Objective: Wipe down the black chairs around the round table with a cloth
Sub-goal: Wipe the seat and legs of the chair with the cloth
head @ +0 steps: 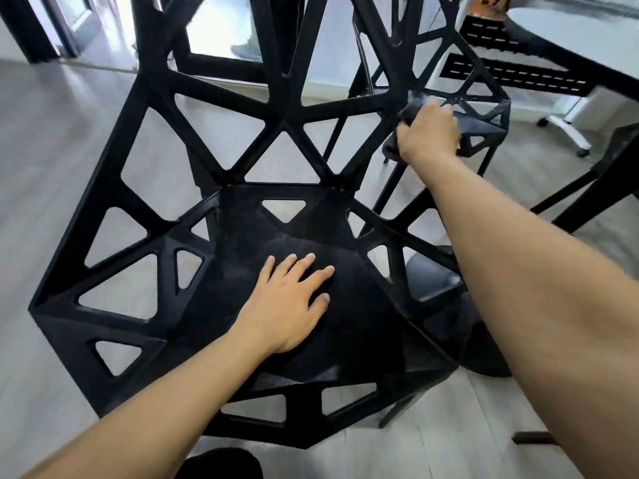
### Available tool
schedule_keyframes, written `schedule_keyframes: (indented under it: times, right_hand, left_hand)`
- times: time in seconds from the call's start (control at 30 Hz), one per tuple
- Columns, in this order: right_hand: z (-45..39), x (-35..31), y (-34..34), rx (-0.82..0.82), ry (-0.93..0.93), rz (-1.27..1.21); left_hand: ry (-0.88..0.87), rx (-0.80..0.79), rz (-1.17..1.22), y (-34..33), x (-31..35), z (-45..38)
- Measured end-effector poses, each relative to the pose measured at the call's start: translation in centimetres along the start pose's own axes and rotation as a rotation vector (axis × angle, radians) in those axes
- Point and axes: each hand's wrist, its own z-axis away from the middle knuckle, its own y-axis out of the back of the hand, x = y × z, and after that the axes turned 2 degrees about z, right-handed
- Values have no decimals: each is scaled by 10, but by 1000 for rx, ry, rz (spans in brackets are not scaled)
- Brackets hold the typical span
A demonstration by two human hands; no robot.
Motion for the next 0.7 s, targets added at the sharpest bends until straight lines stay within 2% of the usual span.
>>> schedule_keyframes:
  times: [0.13, 0.27, 0.53, 0.7]
  right_hand:
    - [-17, -7, -8, 13, 33, -26]
    - [5, 12, -8, 33, 84, -45]
    - [121, 96, 11, -5, 15, -66]
    - [179, 130, 18, 14, 17, 102]
  left_hand:
    - [9, -3, 7, 1, 0, -4]
    - [12, -3, 7, 0, 0, -5]
    - [27, 0, 24, 2, 2, -5]
    - [27, -9, 31, 4, 4, -4]
